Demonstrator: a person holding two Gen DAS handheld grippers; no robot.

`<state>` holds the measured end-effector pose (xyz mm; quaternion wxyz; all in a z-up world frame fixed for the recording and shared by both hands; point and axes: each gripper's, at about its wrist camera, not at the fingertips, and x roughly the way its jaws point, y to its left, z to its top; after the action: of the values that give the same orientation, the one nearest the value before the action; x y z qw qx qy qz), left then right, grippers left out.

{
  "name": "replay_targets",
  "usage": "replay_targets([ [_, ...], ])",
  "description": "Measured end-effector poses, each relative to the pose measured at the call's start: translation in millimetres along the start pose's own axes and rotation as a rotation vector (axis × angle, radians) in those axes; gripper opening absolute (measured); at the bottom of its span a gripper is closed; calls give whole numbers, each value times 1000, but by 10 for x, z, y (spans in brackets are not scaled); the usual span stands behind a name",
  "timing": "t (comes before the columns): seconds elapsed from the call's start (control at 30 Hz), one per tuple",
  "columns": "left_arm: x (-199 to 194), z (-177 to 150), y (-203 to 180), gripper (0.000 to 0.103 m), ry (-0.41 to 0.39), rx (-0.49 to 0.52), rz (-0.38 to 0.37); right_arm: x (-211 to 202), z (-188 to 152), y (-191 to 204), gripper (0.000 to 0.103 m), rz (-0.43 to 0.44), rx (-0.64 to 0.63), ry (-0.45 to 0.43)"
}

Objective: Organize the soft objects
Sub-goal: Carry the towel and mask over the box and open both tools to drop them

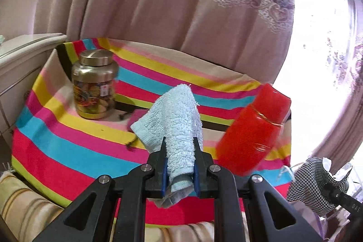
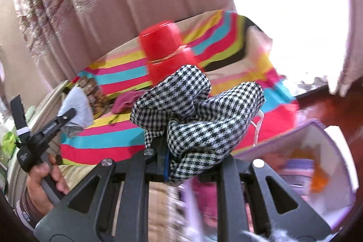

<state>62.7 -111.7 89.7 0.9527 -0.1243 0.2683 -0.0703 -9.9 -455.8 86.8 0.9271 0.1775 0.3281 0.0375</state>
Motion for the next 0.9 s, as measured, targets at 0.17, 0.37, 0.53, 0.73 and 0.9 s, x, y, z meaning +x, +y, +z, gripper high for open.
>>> replay_targets([
  [0.17, -72, -66, -232, 18, 16, 19, -70, -308, -69, -507, 20, -126, 49, 5],
  [0.37, -128, -166, -561, 18, 53, 52, -162, -535, -179, -966, 20, -255, 92, 24],
  [0.53, -145, -262, -869, 18, 91, 100, -248, -583, -271, -1247, 20, -349, 133, 66],
  [0.73, -135, -403, -1224, 18, 148, 167, -348, -603, -437, -1523, 20, -394, 163, 126],
  [0.9, -122, -553, -1501, 18, 210, 233, -454, -634, -554, -1745, 20, -467, 195, 167],
])
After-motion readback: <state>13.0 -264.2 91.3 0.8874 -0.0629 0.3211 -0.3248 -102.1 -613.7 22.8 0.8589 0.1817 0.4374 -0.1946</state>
